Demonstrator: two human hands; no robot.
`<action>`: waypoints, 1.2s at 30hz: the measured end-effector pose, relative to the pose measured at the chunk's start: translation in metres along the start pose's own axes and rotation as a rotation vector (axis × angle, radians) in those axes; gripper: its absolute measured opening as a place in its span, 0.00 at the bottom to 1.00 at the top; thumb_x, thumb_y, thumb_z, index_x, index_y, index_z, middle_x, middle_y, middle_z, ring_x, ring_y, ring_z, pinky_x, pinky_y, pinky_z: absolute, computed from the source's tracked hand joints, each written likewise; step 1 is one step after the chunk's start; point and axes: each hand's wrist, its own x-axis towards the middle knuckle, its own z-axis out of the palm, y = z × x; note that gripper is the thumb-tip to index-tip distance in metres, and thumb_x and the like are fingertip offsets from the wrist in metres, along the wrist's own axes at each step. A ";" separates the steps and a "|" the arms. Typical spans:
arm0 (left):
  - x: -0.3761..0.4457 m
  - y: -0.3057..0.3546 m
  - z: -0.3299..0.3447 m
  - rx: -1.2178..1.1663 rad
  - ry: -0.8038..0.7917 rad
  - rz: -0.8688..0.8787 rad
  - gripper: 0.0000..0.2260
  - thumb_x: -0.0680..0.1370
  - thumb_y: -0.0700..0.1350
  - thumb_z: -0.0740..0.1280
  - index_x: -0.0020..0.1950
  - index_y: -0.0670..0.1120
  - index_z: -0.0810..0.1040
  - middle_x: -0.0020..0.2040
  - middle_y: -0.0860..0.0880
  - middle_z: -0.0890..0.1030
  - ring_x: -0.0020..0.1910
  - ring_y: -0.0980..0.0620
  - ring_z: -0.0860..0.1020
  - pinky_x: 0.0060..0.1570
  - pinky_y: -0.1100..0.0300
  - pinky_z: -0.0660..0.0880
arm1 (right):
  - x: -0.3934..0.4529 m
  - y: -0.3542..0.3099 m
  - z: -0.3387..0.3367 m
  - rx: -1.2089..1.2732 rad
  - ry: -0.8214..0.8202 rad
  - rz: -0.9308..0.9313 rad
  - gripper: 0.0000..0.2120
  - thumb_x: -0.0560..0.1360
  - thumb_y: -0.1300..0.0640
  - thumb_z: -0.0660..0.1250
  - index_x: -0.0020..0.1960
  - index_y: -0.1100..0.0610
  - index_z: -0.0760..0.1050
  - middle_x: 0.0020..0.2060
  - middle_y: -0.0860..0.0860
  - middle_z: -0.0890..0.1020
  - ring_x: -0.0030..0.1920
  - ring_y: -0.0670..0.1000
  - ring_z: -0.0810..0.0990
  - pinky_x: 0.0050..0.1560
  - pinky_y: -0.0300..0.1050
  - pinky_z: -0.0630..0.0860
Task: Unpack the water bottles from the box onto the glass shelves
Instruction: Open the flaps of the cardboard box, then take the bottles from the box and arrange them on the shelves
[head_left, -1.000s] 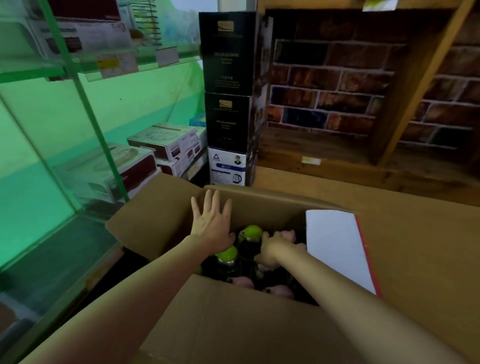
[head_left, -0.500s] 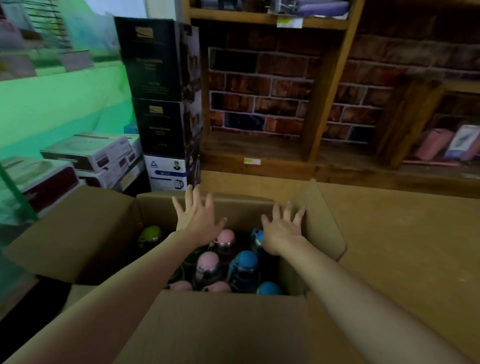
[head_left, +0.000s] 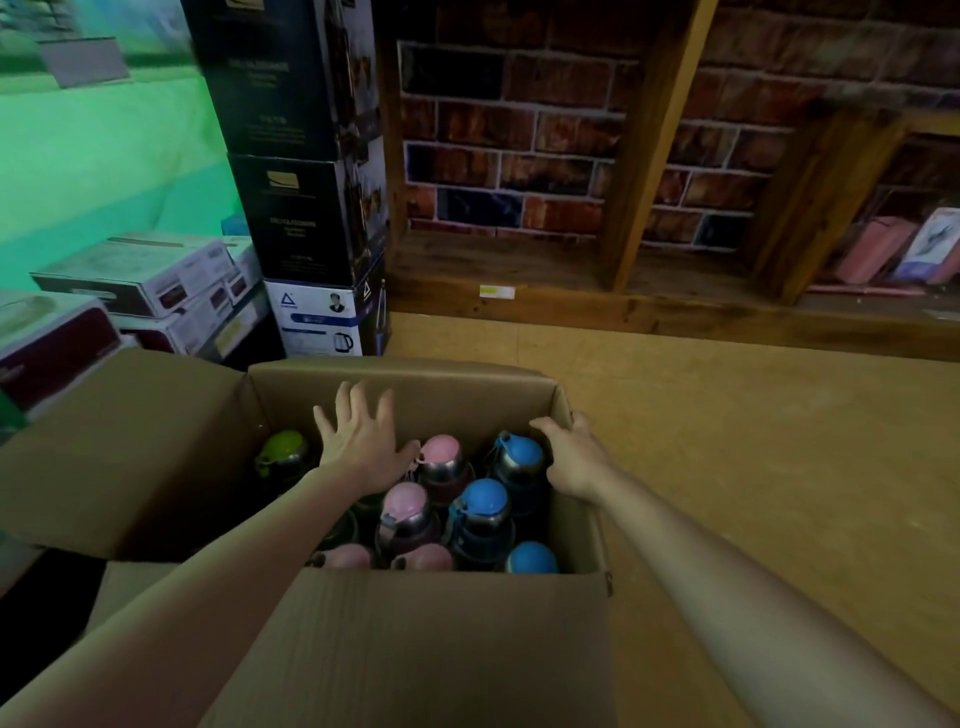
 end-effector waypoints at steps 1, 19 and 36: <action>0.000 -0.001 0.001 -0.004 0.001 -0.001 0.34 0.77 0.60 0.59 0.77 0.46 0.50 0.77 0.38 0.46 0.76 0.39 0.40 0.72 0.36 0.43 | 0.000 0.001 0.001 0.011 0.006 -0.004 0.36 0.74 0.71 0.57 0.75 0.44 0.54 0.76 0.56 0.45 0.71 0.62 0.62 0.62 0.53 0.73; -0.006 -0.002 -0.006 -0.037 0.024 0.153 0.35 0.77 0.58 0.61 0.77 0.45 0.48 0.75 0.38 0.52 0.76 0.40 0.48 0.75 0.42 0.45 | -0.009 -0.017 -0.003 -0.209 0.137 -0.152 0.39 0.74 0.59 0.67 0.77 0.50 0.49 0.77 0.52 0.40 0.77 0.56 0.41 0.76 0.53 0.46; -0.013 0.004 0.020 -0.081 -0.272 0.253 0.42 0.74 0.59 0.67 0.77 0.49 0.45 0.72 0.43 0.55 0.73 0.39 0.56 0.70 0.39 0.56 | 0.005 -0.036 0.044 -0.302 -0.298 -0.346 0.43 0.69 0.49 0.73 0.76 0.52 0.52 0.73 0.53 0.60 0.73 0.56 0.61 0.70 0.49 0.63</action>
